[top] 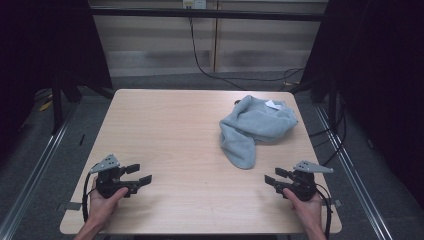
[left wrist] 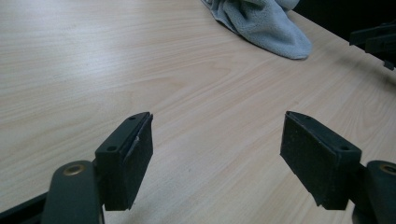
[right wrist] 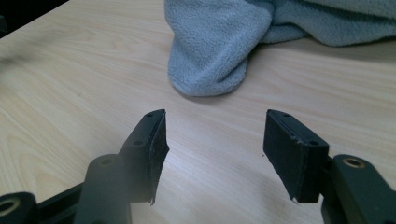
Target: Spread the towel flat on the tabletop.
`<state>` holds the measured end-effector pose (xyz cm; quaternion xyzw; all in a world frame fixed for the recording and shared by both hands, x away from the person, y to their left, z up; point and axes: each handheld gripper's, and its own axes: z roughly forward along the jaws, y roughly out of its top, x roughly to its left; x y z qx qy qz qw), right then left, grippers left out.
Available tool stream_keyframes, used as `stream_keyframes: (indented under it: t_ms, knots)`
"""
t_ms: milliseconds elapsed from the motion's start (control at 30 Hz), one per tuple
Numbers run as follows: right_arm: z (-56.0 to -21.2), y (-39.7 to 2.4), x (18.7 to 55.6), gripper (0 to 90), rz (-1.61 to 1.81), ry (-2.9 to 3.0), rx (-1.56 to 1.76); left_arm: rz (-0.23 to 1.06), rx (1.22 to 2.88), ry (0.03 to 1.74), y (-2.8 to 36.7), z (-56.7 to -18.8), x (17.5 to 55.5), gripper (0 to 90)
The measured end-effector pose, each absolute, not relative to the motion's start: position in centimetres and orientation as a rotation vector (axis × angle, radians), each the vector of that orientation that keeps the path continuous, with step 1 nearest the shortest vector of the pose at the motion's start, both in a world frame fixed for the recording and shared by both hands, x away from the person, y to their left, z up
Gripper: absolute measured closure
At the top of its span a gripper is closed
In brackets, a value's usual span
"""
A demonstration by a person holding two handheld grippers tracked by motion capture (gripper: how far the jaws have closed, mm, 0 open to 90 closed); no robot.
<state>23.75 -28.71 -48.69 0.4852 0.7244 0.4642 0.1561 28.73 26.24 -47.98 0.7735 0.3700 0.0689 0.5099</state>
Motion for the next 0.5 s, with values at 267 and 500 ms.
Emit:
stream_keyframes:
  t_ms: [267,500]
  knots:
    - [-47.5,-27.5,26.1,36.8,1.334,2.15,1.335,0.18,1.875,0.896,26.3,-48.0,28.7,25.6]
    - [-46.2,-26.4,32.2,32.1,1.299,2.21,1.283,0.18,1.878,0.903,26.3,-48.1,28.8,25.8]
